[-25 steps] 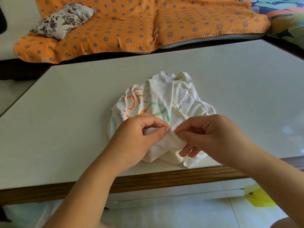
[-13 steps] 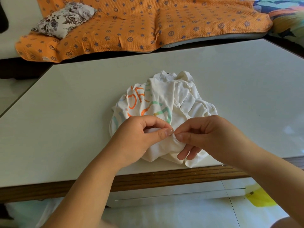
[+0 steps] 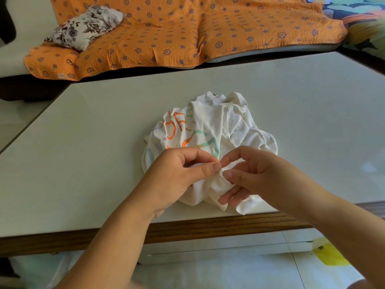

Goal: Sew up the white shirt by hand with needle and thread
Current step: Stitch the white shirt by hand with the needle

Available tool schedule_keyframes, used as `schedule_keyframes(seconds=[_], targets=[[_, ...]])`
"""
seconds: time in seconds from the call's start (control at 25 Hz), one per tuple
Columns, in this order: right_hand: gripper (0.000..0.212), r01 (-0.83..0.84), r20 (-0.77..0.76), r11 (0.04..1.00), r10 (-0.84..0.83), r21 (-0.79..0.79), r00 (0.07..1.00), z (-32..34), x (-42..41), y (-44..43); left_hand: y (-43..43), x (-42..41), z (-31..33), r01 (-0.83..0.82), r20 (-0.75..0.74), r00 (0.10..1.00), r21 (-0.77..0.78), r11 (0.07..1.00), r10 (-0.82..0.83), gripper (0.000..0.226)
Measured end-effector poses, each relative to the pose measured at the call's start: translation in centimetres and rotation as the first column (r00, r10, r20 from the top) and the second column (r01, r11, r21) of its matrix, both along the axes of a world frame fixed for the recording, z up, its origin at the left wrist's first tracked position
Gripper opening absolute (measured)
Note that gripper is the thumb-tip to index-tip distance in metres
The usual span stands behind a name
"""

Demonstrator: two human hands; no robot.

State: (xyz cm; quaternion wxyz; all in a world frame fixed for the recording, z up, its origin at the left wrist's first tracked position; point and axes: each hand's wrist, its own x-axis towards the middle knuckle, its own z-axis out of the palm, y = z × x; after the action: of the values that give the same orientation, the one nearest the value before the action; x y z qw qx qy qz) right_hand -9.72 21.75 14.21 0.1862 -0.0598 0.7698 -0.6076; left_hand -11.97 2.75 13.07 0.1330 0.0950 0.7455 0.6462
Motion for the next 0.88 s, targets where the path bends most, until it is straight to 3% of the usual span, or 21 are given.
schedule_keyframes(seconds=[0.2,0.32,0.44,0.6,0.88], targets=[[0.022,-0.007,-0.112,1.000,0.004,-0.021,0.994,-0.4,0.3,-0.3,0.5,0.1,-0.1,-0.009,0.047,0.999,0.031,0.999,0.008,0.013],[0.018,-0.028,-0.237,0.999,0.038,0.047,0.971,-0.7,0.8,-0.5,0.8,0.1,-0.3,-0.040,0.060,0.997,0.023,0.999,0.039,0.013],[0.012,0.025,-0.426,0.984,0.052,0.174,0.903,-1.5,0.8,-0.9,0.9,0.2,-0.5,-0.057,0.088,0.995,0.030,0.998,0.054,0.014],[0.012,0.067,-0.587,0.971,0.082,0.228,0.806,-2.4,0.6,-1.1,0.7,0.2,-0.5,-0.071,0.232,0.972,0.104,0.992,0.045,0.027],[0.011,0.218,-0.429,0.976,-0.195,0.005,0.882,-1.8,-0.4,-1.1,0.4,-0.1,-0.2,-0.078,0.309,0.951,0.157,0.985,0.026,0.033]])
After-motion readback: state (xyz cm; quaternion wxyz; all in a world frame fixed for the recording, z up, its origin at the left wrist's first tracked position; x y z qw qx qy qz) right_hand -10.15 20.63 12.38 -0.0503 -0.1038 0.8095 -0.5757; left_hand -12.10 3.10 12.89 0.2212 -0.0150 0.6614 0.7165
